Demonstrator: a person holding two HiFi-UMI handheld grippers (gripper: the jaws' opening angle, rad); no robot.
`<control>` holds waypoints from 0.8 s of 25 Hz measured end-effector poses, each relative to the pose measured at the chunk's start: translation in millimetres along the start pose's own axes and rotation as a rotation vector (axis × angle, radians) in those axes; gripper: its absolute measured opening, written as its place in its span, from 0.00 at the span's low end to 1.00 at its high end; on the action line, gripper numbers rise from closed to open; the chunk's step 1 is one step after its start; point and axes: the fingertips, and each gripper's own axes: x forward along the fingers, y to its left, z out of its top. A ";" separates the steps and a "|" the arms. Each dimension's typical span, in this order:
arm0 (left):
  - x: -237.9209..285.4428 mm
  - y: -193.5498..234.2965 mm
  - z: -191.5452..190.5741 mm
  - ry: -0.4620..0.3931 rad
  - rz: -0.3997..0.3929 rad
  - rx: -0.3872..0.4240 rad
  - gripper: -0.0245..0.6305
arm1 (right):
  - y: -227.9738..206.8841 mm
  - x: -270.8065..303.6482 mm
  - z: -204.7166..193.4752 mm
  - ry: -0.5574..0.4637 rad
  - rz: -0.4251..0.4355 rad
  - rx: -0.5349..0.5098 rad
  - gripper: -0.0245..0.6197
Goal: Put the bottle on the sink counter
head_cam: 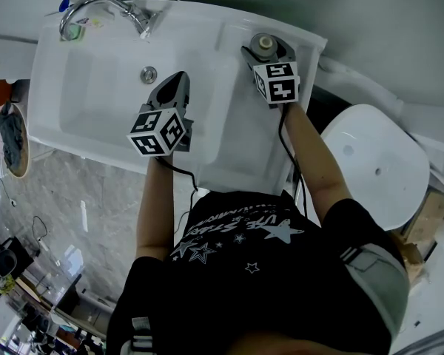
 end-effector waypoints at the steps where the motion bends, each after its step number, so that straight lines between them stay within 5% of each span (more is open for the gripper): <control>1: 0.1 -0.5 0.0 0.000 -0.001 0.000 0.05 | -0.5 0.3 0.3 -0.004 -0.004 0.001 0.54; 20: -19.0 -2.8 -4.1 -0.011 0.013 -0.007 0.05 | 2.4 -4.2 -1.5 0.001 -0.015 0.044 0.55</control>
